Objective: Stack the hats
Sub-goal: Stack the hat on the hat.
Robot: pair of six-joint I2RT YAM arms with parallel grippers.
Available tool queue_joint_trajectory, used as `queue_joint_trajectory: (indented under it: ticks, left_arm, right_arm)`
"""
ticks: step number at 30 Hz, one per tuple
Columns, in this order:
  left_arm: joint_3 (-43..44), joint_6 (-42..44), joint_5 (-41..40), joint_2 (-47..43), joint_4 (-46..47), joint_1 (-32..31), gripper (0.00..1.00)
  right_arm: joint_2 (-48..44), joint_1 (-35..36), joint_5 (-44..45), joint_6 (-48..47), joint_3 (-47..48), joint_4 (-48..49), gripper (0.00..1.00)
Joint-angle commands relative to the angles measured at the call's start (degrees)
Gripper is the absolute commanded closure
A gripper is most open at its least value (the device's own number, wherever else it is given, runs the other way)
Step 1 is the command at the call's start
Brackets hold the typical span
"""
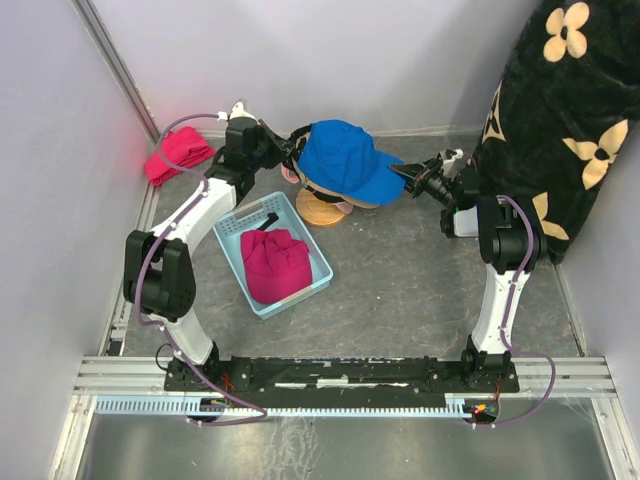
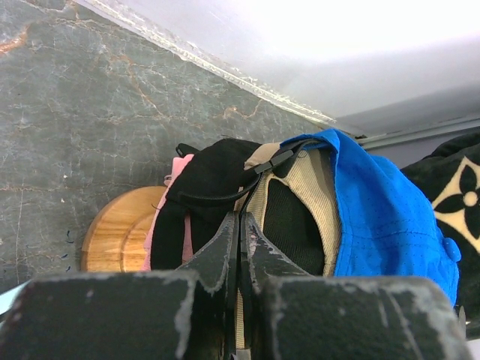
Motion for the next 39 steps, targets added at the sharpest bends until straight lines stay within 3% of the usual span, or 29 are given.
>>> queue_joint_trajectory:
  ticks: [1,20,39]
  left_arm:
    - [2.2,3.2,-0.3,1.0,-2.1,-0.9,0.97]
    - [-0.6,6.3,-7.2,4.1,-7.3,-1.0,0.97]
    - [-2.6,8.2,-8.9,5.6,-10.1,-0.1,0.97]
  right_arm:
    - [2.8,0.6,2.5,-7.3,0.5,-6.6,0.87]
    - [5.4,1.1,3.0,-8.6,1.6,-8.7,0.85]
    - [5.2,1.1,3.3,-12.0,1.4,-12.9,0.83]
